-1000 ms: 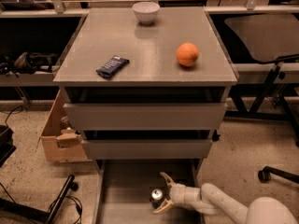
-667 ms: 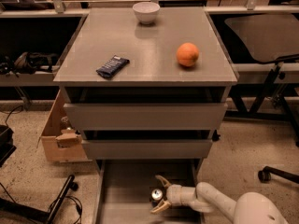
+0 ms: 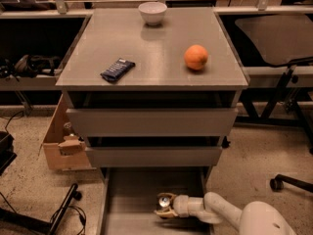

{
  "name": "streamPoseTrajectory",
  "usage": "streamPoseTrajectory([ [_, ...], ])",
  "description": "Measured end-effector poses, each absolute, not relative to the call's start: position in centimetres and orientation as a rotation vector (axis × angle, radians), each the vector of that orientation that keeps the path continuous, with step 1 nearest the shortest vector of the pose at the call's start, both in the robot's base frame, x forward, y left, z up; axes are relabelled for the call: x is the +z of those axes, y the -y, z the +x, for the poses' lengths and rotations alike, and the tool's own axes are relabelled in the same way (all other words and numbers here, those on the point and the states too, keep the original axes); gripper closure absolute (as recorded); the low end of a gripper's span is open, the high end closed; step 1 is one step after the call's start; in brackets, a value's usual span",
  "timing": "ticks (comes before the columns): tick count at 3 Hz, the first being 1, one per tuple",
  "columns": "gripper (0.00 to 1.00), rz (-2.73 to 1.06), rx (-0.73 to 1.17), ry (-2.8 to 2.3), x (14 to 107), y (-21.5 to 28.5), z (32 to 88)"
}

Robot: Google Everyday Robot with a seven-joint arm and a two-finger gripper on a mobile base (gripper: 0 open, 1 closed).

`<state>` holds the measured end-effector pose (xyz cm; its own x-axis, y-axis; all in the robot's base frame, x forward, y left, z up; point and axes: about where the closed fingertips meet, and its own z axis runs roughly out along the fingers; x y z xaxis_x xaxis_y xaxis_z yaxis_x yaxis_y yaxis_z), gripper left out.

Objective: Pick redbull can from bottom drawer and place on counter

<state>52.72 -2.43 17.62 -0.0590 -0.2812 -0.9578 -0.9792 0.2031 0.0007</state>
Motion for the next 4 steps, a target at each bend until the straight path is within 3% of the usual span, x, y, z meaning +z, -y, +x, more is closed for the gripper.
streamPoseTrajectory([
  [2, 1.0, -1.076, 1.077, -1.441, 31.5, 3.7, 50.4],
  [4, 1.0, -1.099, 1.286, -1.339, 51.0, 5.7, 44.6],
])
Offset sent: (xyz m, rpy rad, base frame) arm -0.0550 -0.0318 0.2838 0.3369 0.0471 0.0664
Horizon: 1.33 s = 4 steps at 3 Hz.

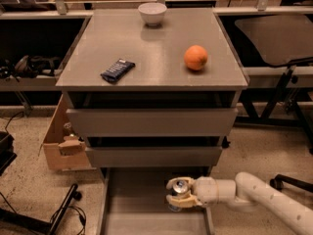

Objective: Pick redbull can from bottom drawer and place on counter

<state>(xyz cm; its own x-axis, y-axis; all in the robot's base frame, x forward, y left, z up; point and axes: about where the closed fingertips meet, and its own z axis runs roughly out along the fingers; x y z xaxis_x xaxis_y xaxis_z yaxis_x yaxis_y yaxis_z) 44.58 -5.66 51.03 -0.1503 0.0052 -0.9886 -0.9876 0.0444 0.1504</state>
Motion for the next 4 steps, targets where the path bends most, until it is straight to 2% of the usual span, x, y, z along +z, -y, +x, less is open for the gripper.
streamPoseTrajectory([
  [2, 1.0, -1.216, 1.205, -1.308, 72.3, 8.0, 48.3],
  [3, 1.0, -1.279, 1.051, -1.331, 85.4, 9.3, 51.6],
  [4, 1.0, -1.251, 0.967, -1.421, 92.6, 10.0, 55.3],
])
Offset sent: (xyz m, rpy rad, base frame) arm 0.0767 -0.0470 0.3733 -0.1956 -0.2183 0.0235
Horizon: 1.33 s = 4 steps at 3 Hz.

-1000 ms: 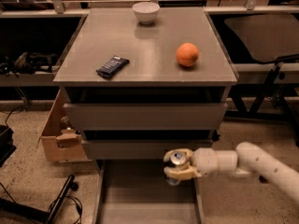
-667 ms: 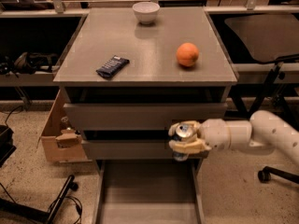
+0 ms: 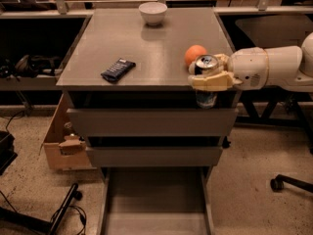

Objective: Pick redbull can from bottom drawer and place on counter

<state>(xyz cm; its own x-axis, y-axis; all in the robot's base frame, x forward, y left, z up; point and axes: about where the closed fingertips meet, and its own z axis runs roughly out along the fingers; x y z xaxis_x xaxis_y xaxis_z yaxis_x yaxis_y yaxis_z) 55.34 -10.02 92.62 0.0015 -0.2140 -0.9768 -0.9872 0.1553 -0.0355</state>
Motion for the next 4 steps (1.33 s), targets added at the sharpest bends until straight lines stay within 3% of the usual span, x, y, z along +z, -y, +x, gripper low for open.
streamPoseTrajectory([
  [2, 1.0, -1.221, 0.951, -1.419, 94.5, 9.6, 56.8],
  [4, 1.0, -1.113, 0.86, -1.455, 103.2, 5.7, 66.4],
])
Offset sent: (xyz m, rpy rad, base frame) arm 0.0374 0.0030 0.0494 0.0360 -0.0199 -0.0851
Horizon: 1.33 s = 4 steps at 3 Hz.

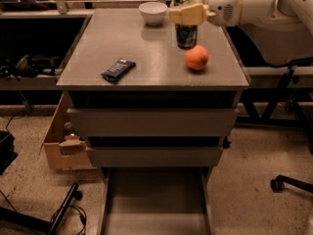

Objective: Pick redbull can from bottom drawer and place on counter

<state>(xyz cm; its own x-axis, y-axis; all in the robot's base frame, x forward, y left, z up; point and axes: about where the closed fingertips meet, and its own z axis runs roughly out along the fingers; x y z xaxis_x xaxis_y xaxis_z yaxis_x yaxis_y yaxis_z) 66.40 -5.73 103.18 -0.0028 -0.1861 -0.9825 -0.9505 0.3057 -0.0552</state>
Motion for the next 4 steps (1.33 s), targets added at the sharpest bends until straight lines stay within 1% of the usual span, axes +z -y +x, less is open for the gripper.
streamPoseTrajectory([
  [1, 1.0, -1.05, 0.887, -1.426, 104.3, 0.9, 73.2],
  [2, 1.0, -0.898, 0.909, -1.387, 102.7, -2.6, 81.4],
  [3, 1.0, -0.805, 0.846, -1.401, 102.1, -4.2, 86.8],
  [4, 1.0, -0.778, 0.75, -1.44, 101.8, -5.2, 89.6],
])
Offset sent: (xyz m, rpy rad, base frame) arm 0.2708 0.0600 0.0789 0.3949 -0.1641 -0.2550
